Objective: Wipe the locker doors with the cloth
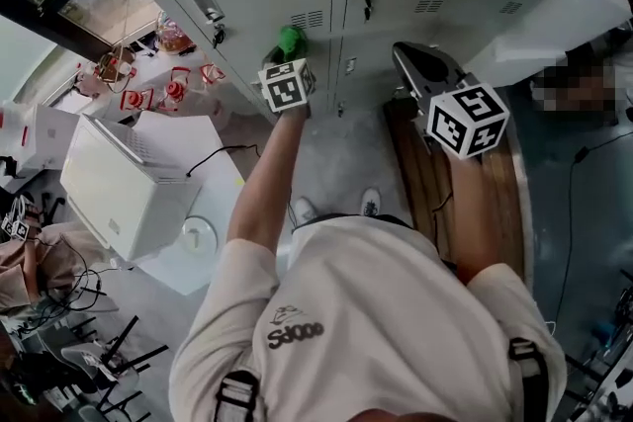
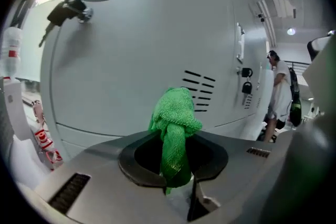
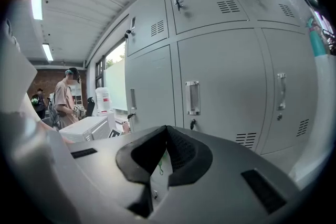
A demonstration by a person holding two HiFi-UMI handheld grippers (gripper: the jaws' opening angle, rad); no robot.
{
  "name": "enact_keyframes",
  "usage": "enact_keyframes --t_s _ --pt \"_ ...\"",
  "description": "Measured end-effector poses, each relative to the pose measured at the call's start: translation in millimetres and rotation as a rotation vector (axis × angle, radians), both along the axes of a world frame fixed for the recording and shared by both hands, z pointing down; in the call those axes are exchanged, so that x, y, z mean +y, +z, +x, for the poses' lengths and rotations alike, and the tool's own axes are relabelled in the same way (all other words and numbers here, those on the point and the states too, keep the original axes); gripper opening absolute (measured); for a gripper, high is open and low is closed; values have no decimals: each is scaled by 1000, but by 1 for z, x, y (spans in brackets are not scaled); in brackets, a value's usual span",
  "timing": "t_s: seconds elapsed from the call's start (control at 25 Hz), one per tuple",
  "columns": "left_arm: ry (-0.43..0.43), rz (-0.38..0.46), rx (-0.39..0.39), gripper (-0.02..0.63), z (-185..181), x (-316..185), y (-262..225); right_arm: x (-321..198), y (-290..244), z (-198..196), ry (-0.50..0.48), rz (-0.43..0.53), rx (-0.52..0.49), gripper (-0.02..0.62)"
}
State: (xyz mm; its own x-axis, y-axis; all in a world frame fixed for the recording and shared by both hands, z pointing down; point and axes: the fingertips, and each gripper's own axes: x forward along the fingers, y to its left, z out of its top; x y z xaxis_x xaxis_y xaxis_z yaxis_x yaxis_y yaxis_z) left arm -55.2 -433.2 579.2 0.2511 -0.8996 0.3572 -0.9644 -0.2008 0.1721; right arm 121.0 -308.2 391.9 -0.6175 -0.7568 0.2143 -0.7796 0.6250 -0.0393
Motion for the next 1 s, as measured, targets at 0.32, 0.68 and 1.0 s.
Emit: enact_keyframes --t_s 0.32,0.68,1.0 --pt "146 85 143 86 80 -11 -55 14 -4 44 87 7 -15 9" --pt "250 424 108 86 71 33 -195 14 -31 37 67 74 -52 9" --pt "328 496 -25 86 20 87 -242 -1 -72 8 9 180 -36 9"
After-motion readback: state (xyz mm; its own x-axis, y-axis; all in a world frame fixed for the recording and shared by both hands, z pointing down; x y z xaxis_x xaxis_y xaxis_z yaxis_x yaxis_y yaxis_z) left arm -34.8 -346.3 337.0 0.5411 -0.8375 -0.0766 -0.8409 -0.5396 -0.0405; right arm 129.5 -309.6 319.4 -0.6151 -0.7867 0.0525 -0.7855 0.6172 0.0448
